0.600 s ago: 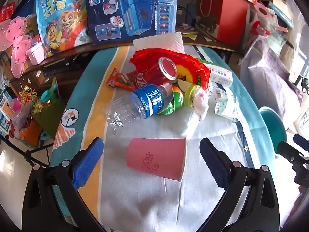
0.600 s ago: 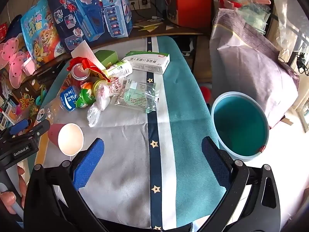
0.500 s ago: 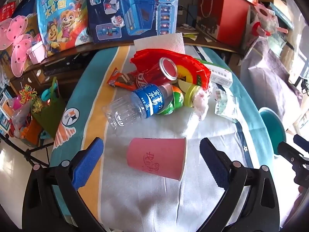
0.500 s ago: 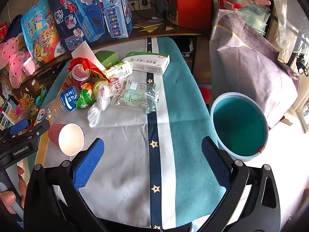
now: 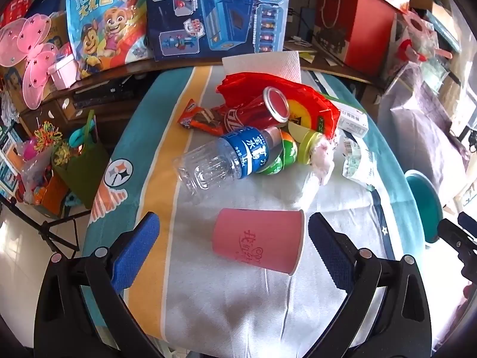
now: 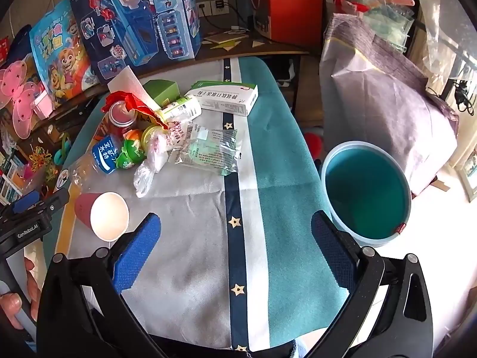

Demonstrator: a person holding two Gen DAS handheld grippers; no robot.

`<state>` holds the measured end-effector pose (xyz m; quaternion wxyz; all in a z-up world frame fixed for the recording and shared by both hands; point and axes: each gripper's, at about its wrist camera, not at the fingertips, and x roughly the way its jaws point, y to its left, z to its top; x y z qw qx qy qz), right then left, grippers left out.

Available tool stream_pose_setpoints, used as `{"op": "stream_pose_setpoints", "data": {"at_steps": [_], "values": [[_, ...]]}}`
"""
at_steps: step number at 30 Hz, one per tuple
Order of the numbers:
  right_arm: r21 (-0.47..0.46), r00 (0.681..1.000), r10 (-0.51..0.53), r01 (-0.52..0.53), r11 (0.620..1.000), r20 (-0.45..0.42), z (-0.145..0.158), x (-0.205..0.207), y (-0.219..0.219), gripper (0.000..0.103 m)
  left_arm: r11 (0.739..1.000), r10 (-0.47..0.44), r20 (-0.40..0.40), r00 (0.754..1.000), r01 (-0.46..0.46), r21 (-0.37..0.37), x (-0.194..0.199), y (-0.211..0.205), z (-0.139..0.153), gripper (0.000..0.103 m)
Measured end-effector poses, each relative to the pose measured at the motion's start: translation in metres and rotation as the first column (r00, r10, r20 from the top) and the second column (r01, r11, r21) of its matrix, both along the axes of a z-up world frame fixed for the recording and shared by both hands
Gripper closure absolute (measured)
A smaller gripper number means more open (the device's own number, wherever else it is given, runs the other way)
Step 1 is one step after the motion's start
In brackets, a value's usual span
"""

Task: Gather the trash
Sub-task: 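Move both tools toward the pink paper cup and water bottle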

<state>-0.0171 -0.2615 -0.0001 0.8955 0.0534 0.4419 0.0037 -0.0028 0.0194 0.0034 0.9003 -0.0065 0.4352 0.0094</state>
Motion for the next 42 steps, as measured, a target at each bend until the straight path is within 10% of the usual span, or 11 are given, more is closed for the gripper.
{"op": "stream_pose_setpoints", "data": {"at_steps": [42], "values": [[-0.039, 0.985, 0.146, -0.15, 0.988, -0.091, -0.017, 0.015, 0.067, 0.006, 1.0, 0.006, -0.064, 0.998, -0.007, -0.017, 0.012, 0.053, -0.036, 0.004]]}}
